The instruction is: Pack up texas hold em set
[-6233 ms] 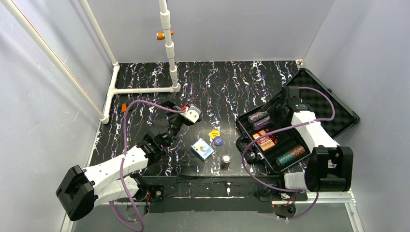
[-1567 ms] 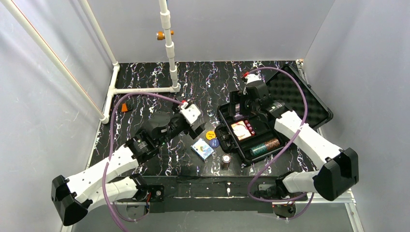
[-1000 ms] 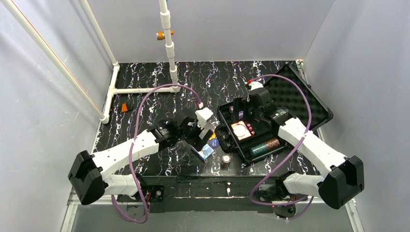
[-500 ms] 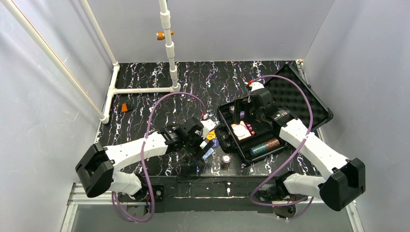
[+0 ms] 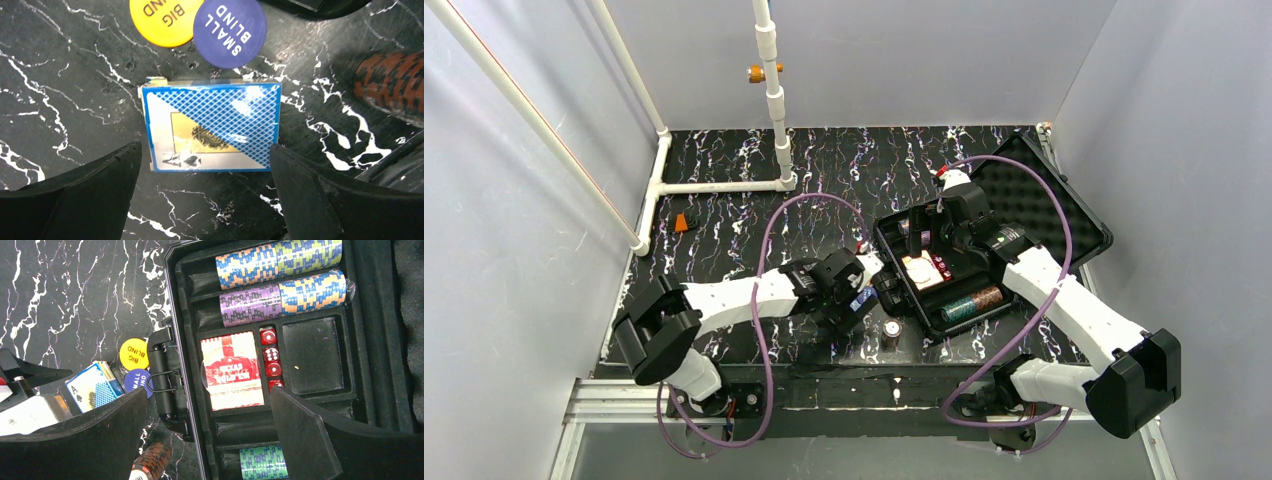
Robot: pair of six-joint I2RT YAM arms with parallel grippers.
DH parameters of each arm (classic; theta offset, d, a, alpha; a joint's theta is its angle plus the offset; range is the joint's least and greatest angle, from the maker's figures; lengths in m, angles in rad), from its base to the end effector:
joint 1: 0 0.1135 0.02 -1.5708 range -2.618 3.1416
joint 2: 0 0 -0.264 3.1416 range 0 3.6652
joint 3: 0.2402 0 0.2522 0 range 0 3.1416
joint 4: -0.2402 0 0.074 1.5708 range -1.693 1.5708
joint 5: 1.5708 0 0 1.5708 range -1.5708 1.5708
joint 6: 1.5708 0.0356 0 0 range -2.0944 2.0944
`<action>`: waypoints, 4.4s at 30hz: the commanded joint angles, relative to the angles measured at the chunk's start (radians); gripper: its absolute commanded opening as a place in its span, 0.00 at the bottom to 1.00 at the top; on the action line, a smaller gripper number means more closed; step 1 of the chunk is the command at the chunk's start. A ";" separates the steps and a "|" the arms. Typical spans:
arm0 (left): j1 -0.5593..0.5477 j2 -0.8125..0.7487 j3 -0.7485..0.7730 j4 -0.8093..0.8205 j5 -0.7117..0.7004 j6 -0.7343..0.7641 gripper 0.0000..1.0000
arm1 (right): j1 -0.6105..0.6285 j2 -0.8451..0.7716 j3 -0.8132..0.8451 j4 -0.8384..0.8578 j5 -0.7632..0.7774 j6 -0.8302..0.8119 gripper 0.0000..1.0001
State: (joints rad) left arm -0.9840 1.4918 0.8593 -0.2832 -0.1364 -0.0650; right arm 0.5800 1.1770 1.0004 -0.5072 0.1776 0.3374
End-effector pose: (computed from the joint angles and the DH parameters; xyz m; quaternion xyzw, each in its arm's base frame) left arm 0.1695 -0.2461 0.1936 0.3993 0.8564 -0.1049 0.3101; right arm 0.2167 0.1344 0.3044 -0.0711 0.8977 0.1174 0.4187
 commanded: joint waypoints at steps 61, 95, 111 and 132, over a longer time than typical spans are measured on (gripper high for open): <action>0.120 0.004 0.083 -0.153 0.236 0.010 0.98 | -0.005 0.048 0.046 -0.004 -0.158 -0.056 1.00; 0.556 -0.614 -0.019 -0.152 -0.213 -0.021 0.98 | 0.425 0.554 0.317 -0.029 -0.183 -0.204 1.00; 0.559 -0.681 -0.036 -0.138 -0.289 -0.034 0.98 | 0.474 0.694 0.336 0.048 -0.086 -0.251 1.00; 0.559 -0.679 -0.036 -0.142 -0.272 -0.027 0.98 | 0.494 0.755 0.354 0.074 -0.101 -0.219 0.83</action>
State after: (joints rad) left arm -0.4328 0.8211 0.8303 -0.4263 -0.4038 -0.0898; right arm 1.0691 1.9102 1.3087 -0.4488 0.0761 0.1135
